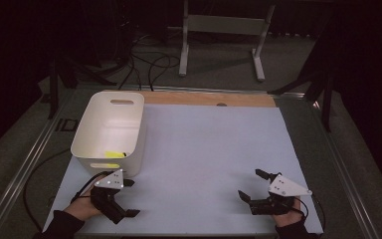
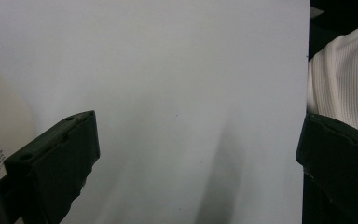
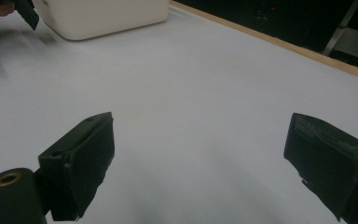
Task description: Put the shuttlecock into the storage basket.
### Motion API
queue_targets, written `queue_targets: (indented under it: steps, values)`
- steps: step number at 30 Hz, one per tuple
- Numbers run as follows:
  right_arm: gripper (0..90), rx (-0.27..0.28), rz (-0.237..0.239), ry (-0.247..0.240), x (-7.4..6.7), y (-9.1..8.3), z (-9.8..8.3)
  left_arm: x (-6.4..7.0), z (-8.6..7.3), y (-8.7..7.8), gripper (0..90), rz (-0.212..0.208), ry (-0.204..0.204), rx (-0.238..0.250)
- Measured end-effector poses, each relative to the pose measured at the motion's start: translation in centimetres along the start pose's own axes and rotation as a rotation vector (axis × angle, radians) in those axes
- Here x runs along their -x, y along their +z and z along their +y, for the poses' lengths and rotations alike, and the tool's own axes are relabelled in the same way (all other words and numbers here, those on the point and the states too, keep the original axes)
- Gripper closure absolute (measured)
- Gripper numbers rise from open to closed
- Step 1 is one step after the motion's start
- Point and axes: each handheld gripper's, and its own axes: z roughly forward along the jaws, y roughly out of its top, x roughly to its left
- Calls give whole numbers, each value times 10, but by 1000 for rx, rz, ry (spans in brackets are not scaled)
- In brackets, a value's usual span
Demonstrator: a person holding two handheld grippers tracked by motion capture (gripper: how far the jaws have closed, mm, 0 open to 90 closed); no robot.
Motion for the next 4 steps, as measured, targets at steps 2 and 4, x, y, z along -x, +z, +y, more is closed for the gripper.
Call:
queue_targets:
  steps: [2, 4]
  values:
    - [84, -1, -1, -1, 0, 0, 0, 0, 0, 0, 0, 1, 1, 0]
    - [84, -1, -2, 3, 0, 0, 0, 0, 0, -1, 0, -1, 1, 3]
